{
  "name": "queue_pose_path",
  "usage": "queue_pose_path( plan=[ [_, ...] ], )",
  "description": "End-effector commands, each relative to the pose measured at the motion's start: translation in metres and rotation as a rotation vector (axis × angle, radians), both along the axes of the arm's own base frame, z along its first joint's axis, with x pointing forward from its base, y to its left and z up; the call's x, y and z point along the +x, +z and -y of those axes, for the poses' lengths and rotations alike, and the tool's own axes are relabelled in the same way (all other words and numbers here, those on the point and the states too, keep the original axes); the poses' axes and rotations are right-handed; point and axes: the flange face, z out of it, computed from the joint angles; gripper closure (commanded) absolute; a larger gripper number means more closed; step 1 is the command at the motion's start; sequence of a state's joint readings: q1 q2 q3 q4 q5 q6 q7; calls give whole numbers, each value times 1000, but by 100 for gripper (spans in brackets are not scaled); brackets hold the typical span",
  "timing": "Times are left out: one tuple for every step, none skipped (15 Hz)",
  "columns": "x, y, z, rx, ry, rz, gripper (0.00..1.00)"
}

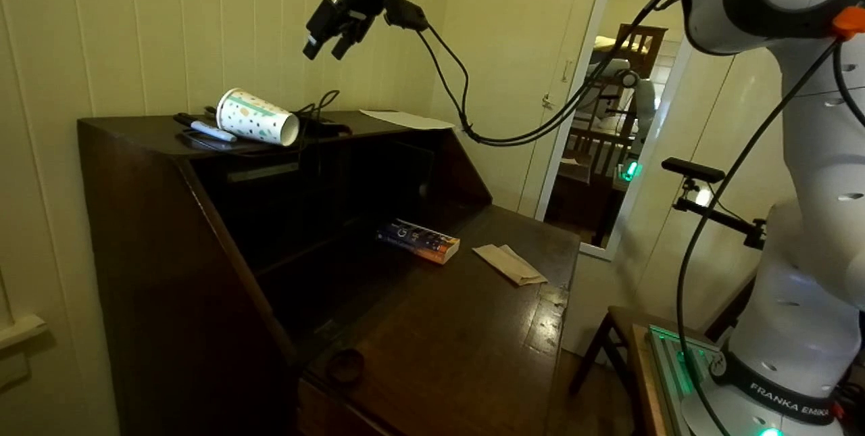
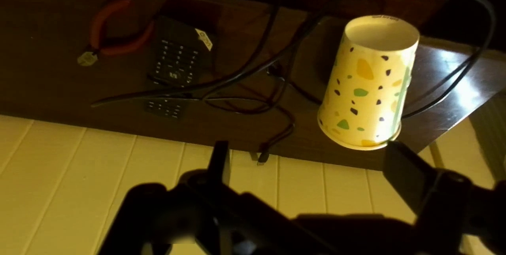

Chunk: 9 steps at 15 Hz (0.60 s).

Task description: Put the paper cup on the top counter

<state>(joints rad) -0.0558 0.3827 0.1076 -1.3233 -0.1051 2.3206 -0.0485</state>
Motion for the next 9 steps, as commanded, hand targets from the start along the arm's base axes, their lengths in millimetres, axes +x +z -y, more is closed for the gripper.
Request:
queue_pose_path(
  plan=[
    [36, -13, -31, 41, -98, 17, 0],
    [44, -18, -41, 48, -94, 14, 0],
    [50, -26, -47, 44, -78, -1, 0],
    [55, -31, -53, 36, -57, -8, 0],
    [61, -39, -57, 14, -26, -20, 0],
    [66, -45, -60, -1, -2, -31, 0],
    [70, -51, -62, -13, 18, -38, 0],
    [75, -58, -63, -18, 30, -44, 0],
    [79, -61, -64, -20, 46, -45, 0]
  ],
)
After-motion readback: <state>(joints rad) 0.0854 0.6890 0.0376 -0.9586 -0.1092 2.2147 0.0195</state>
